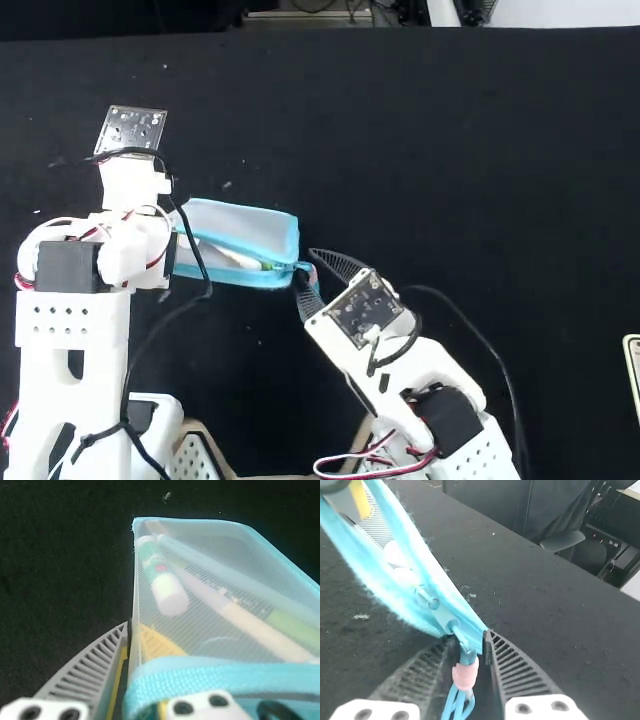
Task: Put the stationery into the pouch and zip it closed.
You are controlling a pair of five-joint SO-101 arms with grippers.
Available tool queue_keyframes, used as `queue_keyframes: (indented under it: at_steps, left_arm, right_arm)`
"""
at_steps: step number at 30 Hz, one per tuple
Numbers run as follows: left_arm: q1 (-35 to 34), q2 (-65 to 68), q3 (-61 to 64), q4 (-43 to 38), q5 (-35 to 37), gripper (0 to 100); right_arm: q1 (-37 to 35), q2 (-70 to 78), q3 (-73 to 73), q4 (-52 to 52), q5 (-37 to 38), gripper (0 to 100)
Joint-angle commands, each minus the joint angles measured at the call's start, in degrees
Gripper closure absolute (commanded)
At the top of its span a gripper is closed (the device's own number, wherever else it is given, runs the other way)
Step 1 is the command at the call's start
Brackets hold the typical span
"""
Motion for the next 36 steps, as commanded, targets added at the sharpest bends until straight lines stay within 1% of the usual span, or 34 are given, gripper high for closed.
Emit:
queue_keyframes:
  at_steps: [1,2,3,5,10,18,20,24,28,30,34,36]
  left_arm:
    - [0.48,-0.88,-0.66,0.26,-0.70,97]
    - [0.48,-0.88,-0.66,0.26,-0.70,97]
    - [0.48,-0.88,-0.66,0.26,-0.70,97]
    - [0.48,-0.88,-0.66,0.26,-0.70,97]
    - [0.48,-1.23,-0.75,0.26,-0.70,97]
    - [0.48,-1.23,-3.38,-0.09,-0.62,97]
    - [0.48,-1.23,-5.23,0.26,-0.62,97]
    - [0.48,-0.62,-7.60,0.35,-0.62,97]
    - [0.48,-0.62,-9.10,-0.18,-0.62,97]
    - [0.48,-0.62,-11.21,-0.18,-0.62,97]
    - [0.48,-0.62,-13.67,-0.18,-0.70,96]
    - [0.48,-0.62,-13.58,-0.18,-0.70,93]
  right_arm:
    - [-0.53,-7.16,-1.10,-1.23,0.70,97.2]
    - [-0.53,-7.16,-1.63,-1.05,2.37,99.1]
    - [-0.35,-7.16,-2.15,-0.79,3.60,98.7]
    - [-0.09,-7.16,-3.65,0.44,3.96,98.8]
    - [3.52,-6.73,-9.27,4.31,4.13,98.8]
    - [3.52,-6.55,-11.74,3.52,4.48,98.8]
    - [3.52,-5.49,-13.23,2.73,5.71,98.8]
    - [3.43,4.00,-19.74,2.64,7.03,98.8]
    - [3.25,16.84,-32.13,2.99,7.21,98.8]
    - [1.58,22.55,-38.55,3.96,7.30,98.8]
    - [-3.25,32.66,-48.22,9.05,7.30,98.8]
    - [-3.87,36.62,-51.12,9.76,7.30,98.8]
